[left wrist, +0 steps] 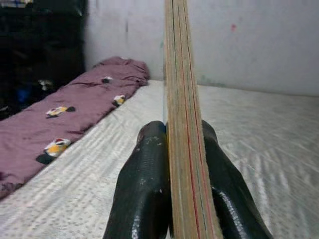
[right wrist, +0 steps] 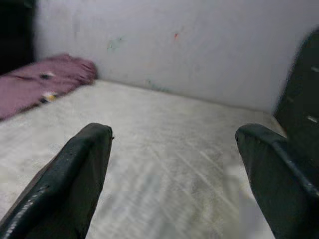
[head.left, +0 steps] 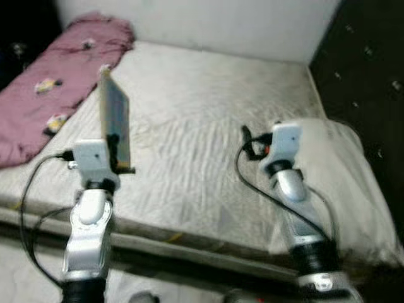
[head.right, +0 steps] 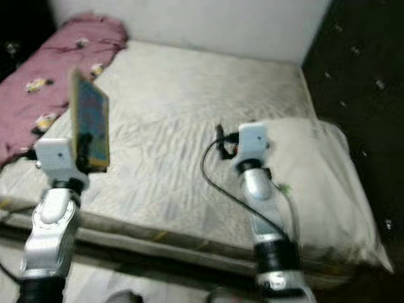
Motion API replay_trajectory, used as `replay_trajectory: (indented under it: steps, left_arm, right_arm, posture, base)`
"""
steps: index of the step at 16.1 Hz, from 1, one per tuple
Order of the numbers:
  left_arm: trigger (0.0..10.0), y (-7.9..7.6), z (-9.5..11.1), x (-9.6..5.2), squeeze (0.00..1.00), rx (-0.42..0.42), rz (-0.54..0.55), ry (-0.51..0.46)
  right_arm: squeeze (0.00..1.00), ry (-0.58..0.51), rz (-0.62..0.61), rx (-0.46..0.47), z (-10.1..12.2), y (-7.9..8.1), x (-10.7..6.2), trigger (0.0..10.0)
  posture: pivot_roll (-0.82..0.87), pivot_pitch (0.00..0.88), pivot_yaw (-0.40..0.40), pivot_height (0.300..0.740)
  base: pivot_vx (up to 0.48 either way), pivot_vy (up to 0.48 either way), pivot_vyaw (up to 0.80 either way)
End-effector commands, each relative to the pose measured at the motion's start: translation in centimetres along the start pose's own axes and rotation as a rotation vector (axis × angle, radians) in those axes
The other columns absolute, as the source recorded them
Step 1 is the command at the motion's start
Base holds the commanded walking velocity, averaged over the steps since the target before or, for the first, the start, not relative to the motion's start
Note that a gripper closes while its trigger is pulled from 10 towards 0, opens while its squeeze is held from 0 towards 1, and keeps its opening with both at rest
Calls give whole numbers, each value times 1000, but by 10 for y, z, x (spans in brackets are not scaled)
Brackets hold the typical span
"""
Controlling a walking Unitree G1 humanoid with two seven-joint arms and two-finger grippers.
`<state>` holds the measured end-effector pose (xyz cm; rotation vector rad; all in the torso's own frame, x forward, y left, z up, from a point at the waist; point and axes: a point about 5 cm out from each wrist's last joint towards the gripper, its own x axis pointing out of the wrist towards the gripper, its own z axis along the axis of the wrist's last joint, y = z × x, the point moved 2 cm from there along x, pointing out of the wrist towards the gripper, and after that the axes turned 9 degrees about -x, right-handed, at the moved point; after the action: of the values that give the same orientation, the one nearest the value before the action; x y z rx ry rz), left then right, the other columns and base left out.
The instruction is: Clean up the room
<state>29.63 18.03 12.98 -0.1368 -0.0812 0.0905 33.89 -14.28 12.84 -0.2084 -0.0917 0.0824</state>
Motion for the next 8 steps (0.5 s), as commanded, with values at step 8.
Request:
replay_trajectory:
  steps: [8]
  left_arm:
    - [10000, -10, 10, 0, 0, -10, -51, -36]
  right_arm:
    - [0, 15, -6, 14, 0, 5, -2, 10000]
  posture:
    - [-15, 0, -40, 740]
  base:
    - [0, 0, -800]
